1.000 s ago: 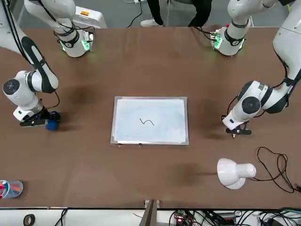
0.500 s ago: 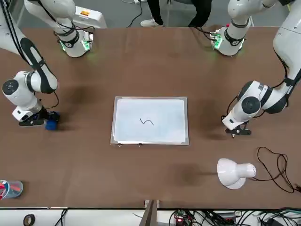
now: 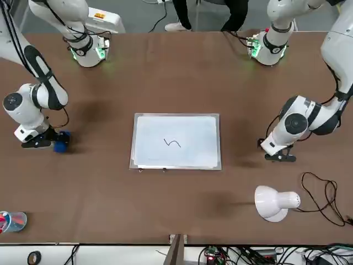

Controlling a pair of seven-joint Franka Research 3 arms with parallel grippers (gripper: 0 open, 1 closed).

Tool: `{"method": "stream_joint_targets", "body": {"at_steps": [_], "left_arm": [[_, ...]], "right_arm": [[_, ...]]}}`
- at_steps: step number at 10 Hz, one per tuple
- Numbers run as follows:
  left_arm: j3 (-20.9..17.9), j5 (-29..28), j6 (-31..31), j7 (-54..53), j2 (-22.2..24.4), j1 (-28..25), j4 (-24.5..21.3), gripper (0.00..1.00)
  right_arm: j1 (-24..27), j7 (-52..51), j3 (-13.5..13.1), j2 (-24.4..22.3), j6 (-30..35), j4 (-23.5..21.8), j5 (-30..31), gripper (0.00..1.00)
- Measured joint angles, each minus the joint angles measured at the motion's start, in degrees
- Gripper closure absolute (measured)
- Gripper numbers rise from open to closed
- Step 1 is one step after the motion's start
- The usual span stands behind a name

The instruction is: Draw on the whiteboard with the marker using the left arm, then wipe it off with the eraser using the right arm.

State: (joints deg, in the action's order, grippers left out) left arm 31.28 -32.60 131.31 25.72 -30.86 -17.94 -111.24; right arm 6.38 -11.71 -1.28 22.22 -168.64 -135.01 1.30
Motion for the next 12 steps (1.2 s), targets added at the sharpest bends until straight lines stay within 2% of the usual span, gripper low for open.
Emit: {"method": "stream_joint_targets", "body": {"at_steps": [3,6,7,10,12], "left_arm": [[3.98,0.09,-10.48,0.00,0.15,0.03,10.61,0.00],[6.78,1.13,-18.40,0.01,0.90,-0.19,19.39,0.00],[7.47,1.91,-20.96,0.01,1.17,-0.41,21.92,0.00],[8.29,5.73,-26.45,0.01,3.46,-0.66,28.27,0.00],[8.39,9.04,-28.65,-0.99,6.59,-0.73,29.94,0.00]], "right_arm": [[0.05,0.00,0.29,0.87,-0.73,0.00,-0.02,0.07],[0.17,0.01,0.38,0.88,-0.78,0.02,-0.07,0.41],[0.20,0.01,0.40,0.87,-0.78,0.02,-0.09,0.44],[0.68,0.08,1.35,0.85,-0.25,0.10,-1.68,0.44],[1.14,0.64,3.98,0.39,2.20,0.74,-6.01,0.44]]}}
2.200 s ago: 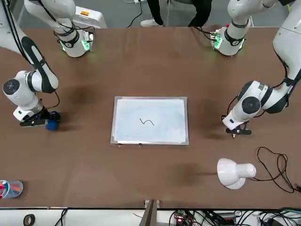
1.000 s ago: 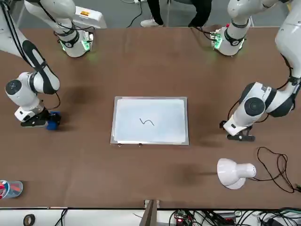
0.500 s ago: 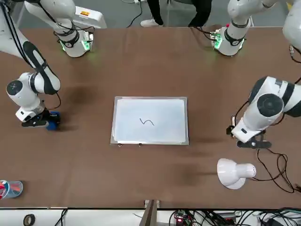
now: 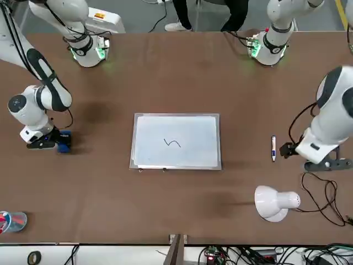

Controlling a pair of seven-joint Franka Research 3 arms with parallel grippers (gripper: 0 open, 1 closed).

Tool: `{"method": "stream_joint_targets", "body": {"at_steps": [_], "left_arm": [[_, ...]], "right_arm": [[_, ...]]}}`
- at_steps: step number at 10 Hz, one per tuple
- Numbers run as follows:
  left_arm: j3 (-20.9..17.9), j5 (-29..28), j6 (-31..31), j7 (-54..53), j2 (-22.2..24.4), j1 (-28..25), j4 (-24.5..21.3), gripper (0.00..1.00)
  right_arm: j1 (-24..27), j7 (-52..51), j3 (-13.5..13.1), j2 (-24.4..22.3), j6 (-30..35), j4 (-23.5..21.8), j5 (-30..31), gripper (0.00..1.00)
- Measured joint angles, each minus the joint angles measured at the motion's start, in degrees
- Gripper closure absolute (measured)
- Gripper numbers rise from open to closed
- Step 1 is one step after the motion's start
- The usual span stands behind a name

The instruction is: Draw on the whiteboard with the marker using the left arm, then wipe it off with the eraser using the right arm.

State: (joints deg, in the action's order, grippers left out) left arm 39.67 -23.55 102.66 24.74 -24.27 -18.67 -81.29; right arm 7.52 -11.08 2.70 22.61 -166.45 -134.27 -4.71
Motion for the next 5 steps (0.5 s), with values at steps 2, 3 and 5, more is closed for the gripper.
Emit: {"method": "stream_joint_targets", "body": {"at_steps": [2,3,5], "left_arm": [[-0.03,4.12,-1.16,-3.16,3.48,-1.11,0.16,0.00],[-0.28,6.55,-1.40,-5.56,5.16,-2.07,0.14,0.00],[-2.47,9.99,-3.30,-9.65,8.57,-2.81,0.13,0.00]], "right_arm": [[-0.39,5.47,3.78,-1.68,5.26,2.17,-1.85,0.44],[-1.45,10.08,5.49,-2.99,8.51,3.75,-1.90,0.44],[-6.98,20.40,7.05,-5.43,14.09,7.54,-1.92,0.44]]}}
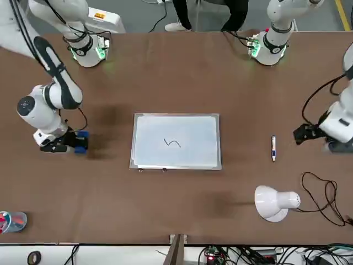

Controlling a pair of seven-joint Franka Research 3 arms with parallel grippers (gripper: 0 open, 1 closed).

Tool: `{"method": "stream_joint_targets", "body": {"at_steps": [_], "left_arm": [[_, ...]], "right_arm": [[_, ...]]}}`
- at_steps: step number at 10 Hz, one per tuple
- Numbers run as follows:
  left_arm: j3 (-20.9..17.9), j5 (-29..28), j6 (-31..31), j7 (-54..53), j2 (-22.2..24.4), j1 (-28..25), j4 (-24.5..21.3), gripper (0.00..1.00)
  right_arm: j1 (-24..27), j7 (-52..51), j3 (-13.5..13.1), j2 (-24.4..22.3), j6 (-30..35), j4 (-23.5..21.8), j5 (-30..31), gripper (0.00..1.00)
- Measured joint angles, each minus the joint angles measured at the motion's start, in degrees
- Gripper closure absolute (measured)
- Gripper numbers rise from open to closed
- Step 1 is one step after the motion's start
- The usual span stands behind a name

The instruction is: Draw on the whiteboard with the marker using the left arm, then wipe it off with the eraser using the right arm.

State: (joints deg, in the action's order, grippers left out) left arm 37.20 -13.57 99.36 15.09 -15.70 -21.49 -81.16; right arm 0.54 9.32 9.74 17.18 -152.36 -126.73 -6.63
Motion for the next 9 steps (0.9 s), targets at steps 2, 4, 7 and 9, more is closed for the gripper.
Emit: {"method": "stream_joint_targets", "body": {"at_steps": [2,4,7,9], "left_arm": [[-4.19,3.18,-3.81,-3.33,3.56,1.26,-0.14,0.00],[-9.87,5.97,-6.18,-6.15,7.38,4.23,-1.42,0.00],[-18.85,10.59,-7.26,-9.27,13.75,9.25,-6.99,0.00],[-24.52,12.94,-7.24,-9.75,17.85,13.09,-11.67,0.00]], "right_arm": [[-7.70,10.07,0.28,-1.19,3.08,3.85,-0.01,0.44],[-14.65,17.94,0.32,-1.32,4.30,7.19,0.16,0.44],[-22.42,28.26,0.25,-0.93,5.10,10.85,4.79,0.44],[-26.15,34.91,0.17,0.87,5.50,13.10,9.32,0.44]]}}
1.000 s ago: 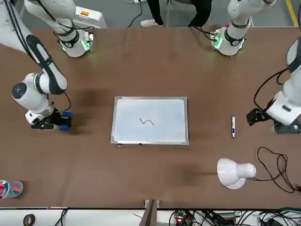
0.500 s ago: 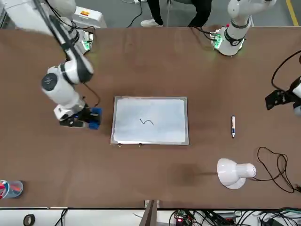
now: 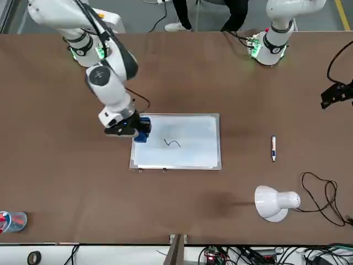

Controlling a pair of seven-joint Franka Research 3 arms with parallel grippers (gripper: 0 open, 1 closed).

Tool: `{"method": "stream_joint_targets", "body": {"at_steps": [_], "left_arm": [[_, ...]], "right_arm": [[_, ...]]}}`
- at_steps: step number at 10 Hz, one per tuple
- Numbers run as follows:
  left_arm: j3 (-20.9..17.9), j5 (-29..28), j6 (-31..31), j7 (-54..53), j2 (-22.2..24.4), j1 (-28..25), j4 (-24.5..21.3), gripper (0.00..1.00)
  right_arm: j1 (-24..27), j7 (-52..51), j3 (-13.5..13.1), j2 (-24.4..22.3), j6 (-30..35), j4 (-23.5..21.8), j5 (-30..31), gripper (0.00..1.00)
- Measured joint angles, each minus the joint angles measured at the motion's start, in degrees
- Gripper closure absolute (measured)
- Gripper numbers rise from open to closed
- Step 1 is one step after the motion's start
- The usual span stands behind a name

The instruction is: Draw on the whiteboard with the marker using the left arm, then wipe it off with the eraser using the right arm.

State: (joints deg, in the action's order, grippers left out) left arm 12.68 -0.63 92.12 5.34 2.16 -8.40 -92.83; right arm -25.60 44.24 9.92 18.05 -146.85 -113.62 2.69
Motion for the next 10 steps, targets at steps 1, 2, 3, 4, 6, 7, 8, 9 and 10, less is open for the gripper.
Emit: {"method": "stream_joint_targets", "body": {"at_steps": [1,2,3,4,6,7,8,9,10], "left_arm": [[-2.23,0.32,0.13,-0.03,1.78,1.86,-2.21,0.00],[-3.76,0.40,0.46,-0.04,3.40,3.27,-4.34,0.00],[-4.47,0.43,0.97,-0.03,4.68,4.00,-6.11,0.00],[-4.66,0.58,1.48,-0.03,5.52,4.26,-7.37,0.00],[-4.69,2.14,3.07,-0.03,5.94,4.31,-8.41,0.00],[-4.72,2.84,3.72,-0.03,5.87,4.31,-8.66,0.00],[-4.75,3.11,4.22,-0.03,5.80,4.31,-8.87,0.00],[-4.79,3.21,4.74,-0.03,5.76,4.30,-9.08,0.00],[-4.83,3.25,5.02,-0.03,5.75,4.30,-9.20,0.00]], "right_arm": [[-1.47,2.55,-0.06,1.48,0.14,0.99,1.89,0.44],[-2.62,4.66,-0.17,3.22,0.15,1.92,3.88,0.44],[-3.42,6.51,-0.44,5.08,0.16,2.83,6.25,0.44],[-3.92,8.14,-0.78,6.99,0.19,3.76,8.87,0.44],[-4.12,10.36,-1.42,10.22,0.24,5.50,13.20,0.44],[-4.12,10.80,-1.73,11.41,0.25,6.25,14.44,0.44],[-4.12,11.08,-1.93,12.28,0.26,6.81,15.06,0.44],[-4.14,11.47,-2.03,12.94,0.29,7.17,15.60,0.44],[-4.25,11.94,-2.17,13.52,0.29,7.58,15.92,0.44]]}}
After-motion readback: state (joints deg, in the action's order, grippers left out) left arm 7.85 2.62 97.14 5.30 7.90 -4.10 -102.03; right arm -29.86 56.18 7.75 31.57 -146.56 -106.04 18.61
